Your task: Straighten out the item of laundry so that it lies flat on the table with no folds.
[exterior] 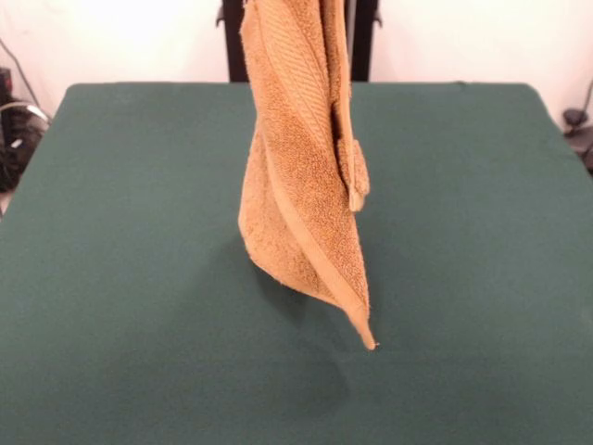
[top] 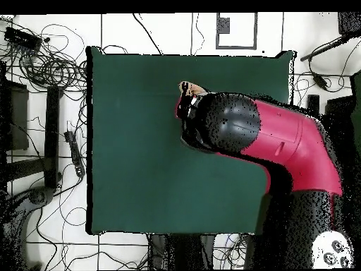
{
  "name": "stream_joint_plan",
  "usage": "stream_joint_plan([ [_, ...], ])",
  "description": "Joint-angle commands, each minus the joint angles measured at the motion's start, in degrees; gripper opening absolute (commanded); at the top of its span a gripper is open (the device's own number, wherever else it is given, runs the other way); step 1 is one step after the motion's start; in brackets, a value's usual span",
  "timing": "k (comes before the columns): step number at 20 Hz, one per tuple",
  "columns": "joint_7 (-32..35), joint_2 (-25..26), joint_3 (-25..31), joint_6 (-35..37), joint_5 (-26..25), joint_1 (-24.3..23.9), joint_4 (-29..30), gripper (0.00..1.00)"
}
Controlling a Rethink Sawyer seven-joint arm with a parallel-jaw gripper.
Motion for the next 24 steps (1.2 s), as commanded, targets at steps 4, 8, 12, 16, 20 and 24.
stream_joint_plan([
  [4,-9.8,-2.4,4.8,12.3,-5.0,-3.0,-1.9,0.0],
  [8,-8.1,-3.0,5.7,13.1,-4.0,-4.8,-2.8,0.0],
  [12,-9.4,-4.2,6.4,11.6,-3.4,-7.0,-1.5,0.0],
  [16,-10.4,-6.3,6.4,10.1,-3.1,-8.7,1.2,0.0],
  [20,-12.2,-8.7,6.4,10.2,-2.9,-10.5,3.3,0.0],
  [24,-12.8,-8.8,7.1,7.6,-3.0,-11.9,4.5,0.0],
])
